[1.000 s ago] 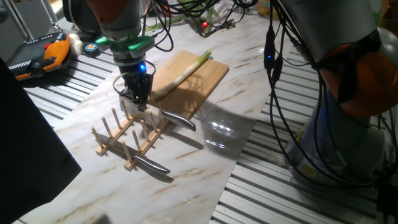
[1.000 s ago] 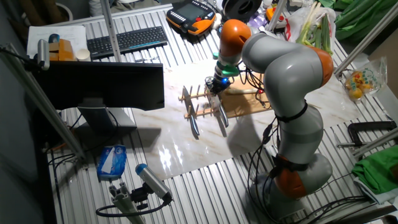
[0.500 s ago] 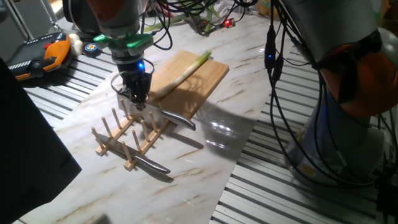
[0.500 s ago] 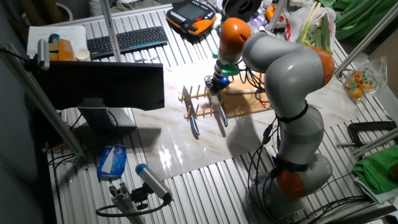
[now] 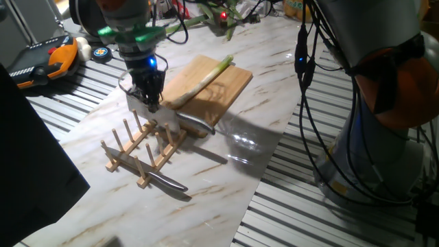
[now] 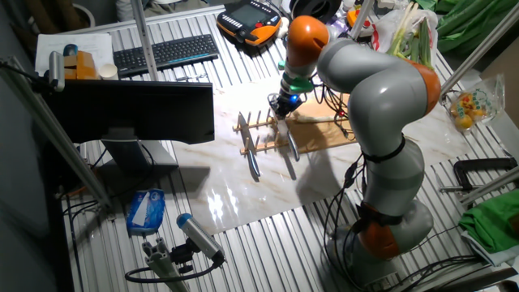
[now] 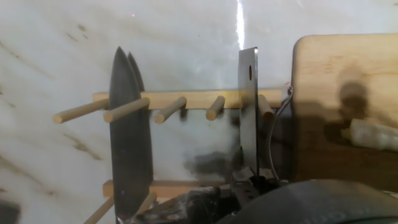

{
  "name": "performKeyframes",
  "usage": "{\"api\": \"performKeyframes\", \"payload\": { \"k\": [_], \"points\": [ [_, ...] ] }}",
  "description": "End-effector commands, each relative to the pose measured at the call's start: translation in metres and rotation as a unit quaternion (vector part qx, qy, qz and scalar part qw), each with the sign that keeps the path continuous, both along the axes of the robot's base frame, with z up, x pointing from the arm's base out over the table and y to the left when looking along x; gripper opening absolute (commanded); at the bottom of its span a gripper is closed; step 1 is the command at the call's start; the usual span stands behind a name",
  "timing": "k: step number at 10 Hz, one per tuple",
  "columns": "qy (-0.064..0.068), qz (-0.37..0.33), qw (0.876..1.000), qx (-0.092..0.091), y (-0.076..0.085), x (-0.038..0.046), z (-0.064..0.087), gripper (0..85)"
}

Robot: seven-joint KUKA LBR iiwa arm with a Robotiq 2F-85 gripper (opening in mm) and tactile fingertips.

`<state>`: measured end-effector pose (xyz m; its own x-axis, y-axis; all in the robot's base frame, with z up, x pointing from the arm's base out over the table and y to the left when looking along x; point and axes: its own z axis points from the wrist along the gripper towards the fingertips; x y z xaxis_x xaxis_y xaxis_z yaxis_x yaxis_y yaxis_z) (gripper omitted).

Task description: Chop the scallions

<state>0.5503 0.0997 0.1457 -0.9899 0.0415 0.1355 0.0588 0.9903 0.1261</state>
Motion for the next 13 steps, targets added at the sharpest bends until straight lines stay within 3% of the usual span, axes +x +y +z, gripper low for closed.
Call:
{"api": "performKeyframes", "payload": {
  "k": [1,4,8,11,13],
  "points": [
    [0.002,-0.002,1.0,0.001,0.001,-0.003,0.005,0.7],
    [0.005,-0.009,1.0,0.007,0.0,-0.0136,0.017,0.7],
    [0.01,-0.006,1.0,0.008,-0.017,-0.0155,0.032,0.7],
    [0.016,-0.021,0.999,0.027,-0.016,-0.0224,0.037,0.7],
    [0.018,-0.026,0.999,0.03,-0.014,-0.0286,0.04,0.7]
  ]
}}
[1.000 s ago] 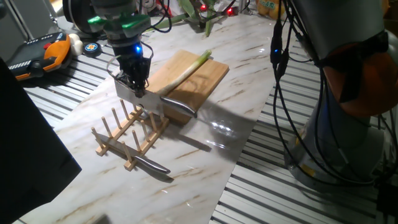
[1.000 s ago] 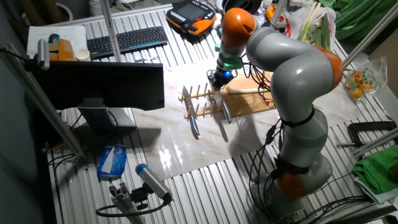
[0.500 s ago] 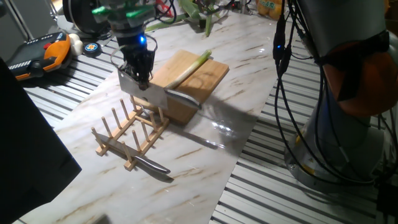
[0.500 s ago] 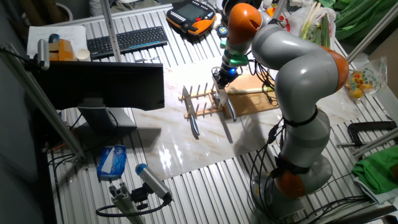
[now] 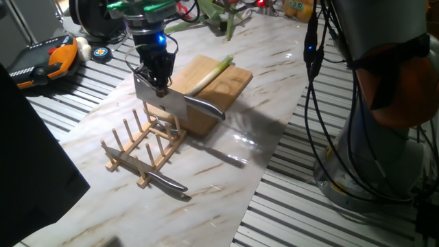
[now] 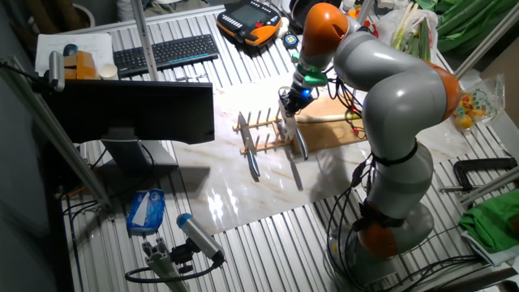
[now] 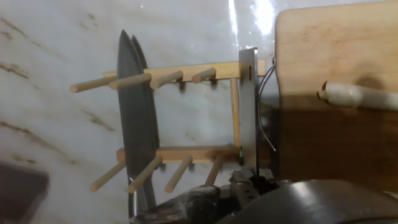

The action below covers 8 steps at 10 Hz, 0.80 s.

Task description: Chop the scallions

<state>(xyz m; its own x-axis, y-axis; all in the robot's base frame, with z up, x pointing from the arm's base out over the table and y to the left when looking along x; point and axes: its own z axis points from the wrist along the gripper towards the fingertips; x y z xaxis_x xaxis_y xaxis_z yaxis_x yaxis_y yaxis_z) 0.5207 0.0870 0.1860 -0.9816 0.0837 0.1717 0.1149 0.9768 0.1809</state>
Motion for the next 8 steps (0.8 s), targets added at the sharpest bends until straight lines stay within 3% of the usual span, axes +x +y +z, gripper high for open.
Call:
{"api": "performKeyframes", "payload": {
  "k": [1,8],
  "points": [
    [-0.001,0.0,1.0,-0.001,0.0006,-0.0014,0.0003,0.7],
    [-0.001,0.006,1.0,-0.012,-0.0017,-0.0015,0.0011,0.7]
  ]
}}
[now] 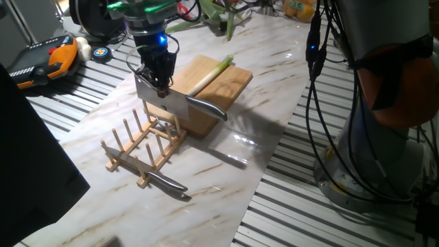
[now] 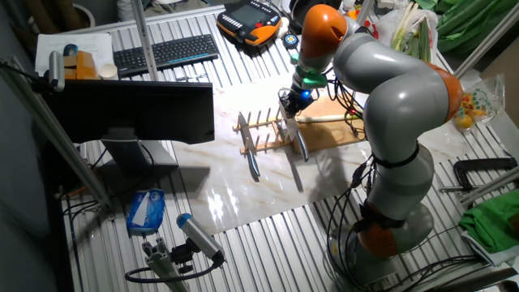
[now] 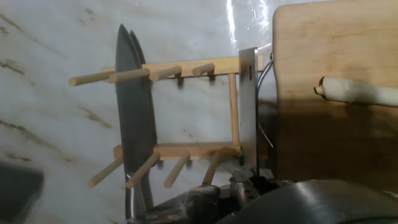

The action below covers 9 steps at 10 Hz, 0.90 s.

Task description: Chop the scallions

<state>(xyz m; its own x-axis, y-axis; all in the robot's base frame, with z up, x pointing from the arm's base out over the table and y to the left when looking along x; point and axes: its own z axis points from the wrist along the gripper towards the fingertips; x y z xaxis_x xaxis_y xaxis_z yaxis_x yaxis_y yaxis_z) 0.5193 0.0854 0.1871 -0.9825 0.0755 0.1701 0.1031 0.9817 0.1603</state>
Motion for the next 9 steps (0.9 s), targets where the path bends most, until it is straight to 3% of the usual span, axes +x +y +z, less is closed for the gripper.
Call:
{"api": "performKeyframes", "payload": {
  "k": [1,3,6,7,9],
  "points": [
    [0.002,0.002,1.0,0.002,0.0004,-0.0001,-0.0002,0.7],
    [0.0,0.003,1.0,0.003,0.002,-0.0014,-0.0003,0.7],
    [-0.014,-0.005,1.0,-0.014,0.0047,-0.0011,-0.0016,0.7],
    [-0.018,-0.012,1.0,-0.013,0.0047,-0.0011,-0.0016,0.7],
    [-0.017,-0.005,0.999,-0.03,0.0047,-0.0011,-0.0016,0.7]
  ]
}}
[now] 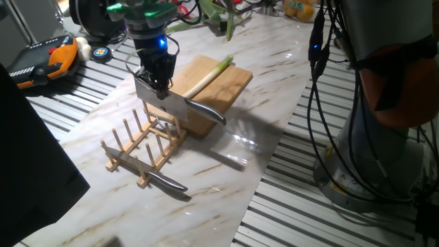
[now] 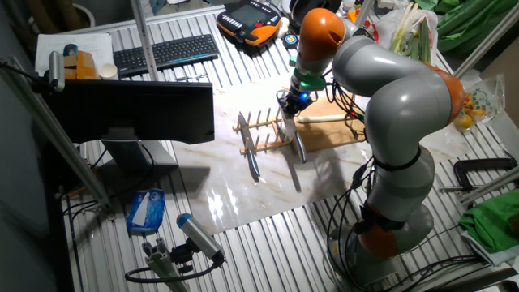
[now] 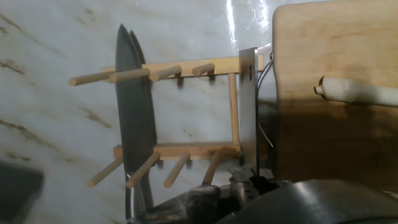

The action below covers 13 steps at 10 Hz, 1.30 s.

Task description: Chop the scallions

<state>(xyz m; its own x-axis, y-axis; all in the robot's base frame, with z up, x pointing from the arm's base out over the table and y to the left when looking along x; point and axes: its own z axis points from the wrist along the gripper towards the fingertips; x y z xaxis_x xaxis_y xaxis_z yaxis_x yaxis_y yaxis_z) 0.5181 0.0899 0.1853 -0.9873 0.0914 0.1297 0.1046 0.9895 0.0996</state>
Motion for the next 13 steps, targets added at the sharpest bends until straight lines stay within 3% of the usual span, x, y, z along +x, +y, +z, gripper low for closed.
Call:
{"api": "performKeyframes", "payload": {
  "k": [1,3,4,7,11,13],
  "points": [
    [-0.001,0.001,1.0,-0.011,0.0002,0.0001,0.0002,0.7],
    [0.005,-0.01,1.0,-0.007,0.0002,0.0001,0.0002,0.7],
    [0.007,-0.002,1.0,-0.02,0.0002,0.0001,0.0002,0.7],
    [-0.002,-0.018,1.0,-0.017,0.0002,0.0001,0.0002,0.7],
    [0.005,-0.025,1.0,0.004,0.0002,0.0001,0.0002,0.7],
    [0.018,-0.023,0.999,0.015,-0.0084,0.0017,0.0063,0.7]
  ]
}}
